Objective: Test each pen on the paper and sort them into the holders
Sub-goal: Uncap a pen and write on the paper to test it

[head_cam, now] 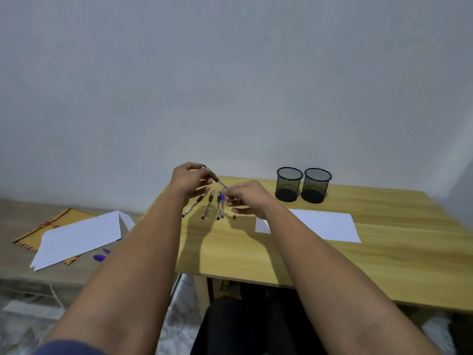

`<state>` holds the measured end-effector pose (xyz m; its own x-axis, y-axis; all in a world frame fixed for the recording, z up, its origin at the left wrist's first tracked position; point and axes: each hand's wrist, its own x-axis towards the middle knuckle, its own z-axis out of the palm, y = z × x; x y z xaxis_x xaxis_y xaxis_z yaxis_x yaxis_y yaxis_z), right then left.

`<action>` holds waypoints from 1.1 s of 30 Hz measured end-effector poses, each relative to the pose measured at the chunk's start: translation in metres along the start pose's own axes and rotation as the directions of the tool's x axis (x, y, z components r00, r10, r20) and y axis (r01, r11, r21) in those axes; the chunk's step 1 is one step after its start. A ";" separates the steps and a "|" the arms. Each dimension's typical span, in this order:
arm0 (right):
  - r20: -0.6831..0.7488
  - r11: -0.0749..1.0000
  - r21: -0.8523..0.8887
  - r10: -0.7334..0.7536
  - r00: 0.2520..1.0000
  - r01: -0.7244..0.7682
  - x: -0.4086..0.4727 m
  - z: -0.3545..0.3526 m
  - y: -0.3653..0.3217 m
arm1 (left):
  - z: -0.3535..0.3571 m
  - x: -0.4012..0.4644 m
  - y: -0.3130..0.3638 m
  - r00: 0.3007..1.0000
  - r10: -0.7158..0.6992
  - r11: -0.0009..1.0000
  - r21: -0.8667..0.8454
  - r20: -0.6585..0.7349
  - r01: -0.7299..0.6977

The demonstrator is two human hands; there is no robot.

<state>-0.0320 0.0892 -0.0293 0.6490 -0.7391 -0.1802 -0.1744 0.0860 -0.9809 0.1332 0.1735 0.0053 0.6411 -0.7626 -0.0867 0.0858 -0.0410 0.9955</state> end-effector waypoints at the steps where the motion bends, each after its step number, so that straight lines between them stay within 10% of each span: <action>1: -0.017 0.998 0.065 0.012 1.000 -0.011 0.000 -0.010 -0.001 | 0.002 0.001 0.002 1.000 0.003 1.000 -0.017 0.018 -0.002; 7: -0.109 0.801 0.598 0.047 0.993 0.027 0.003 -0.053 -0.013 | 0.024 -0.001 0.005 0.974 -0.013 1.000 -0.010 0.225 0.016; 15: -0.300 0.946 0.319 0.045 0.953 0.056 0.032 -0.050 -0.015 | 0.063 0.007 -0.007 0.923 0.051 0.982 0.151 0.381 -0.116; 22: -0.703 0.832 0.460 0.127 0.700 0.311 0.048 -0.150 -0.034 | 0.030 0.046 -0.051 0.942 -0.149 0.949 0.312 0.302 0.050; 25: -0.689 0.928 0.235 -0.050 0.723 0.288 0.049 -0.155 -0.041 | 0.043 0.073 -0.079 0.989 0.076 0.794 0.593 0.125 -0.136; 33: -0.625 0.950 -0.146 -0.304 0.719 0.275 0.055 -0.156 0.039 | 0.107 0.097 -0.112 0.913 0.263 0.175 0.916 0.310 -0.362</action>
<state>-0.1186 -0.0520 -0.0655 0.0570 -0.9751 0.2144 -0.0951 -0.2191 -0.9711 0.1044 0.0353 -0.1100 0.3714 -0.9078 0.1947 -0.9152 -0.3227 0.2412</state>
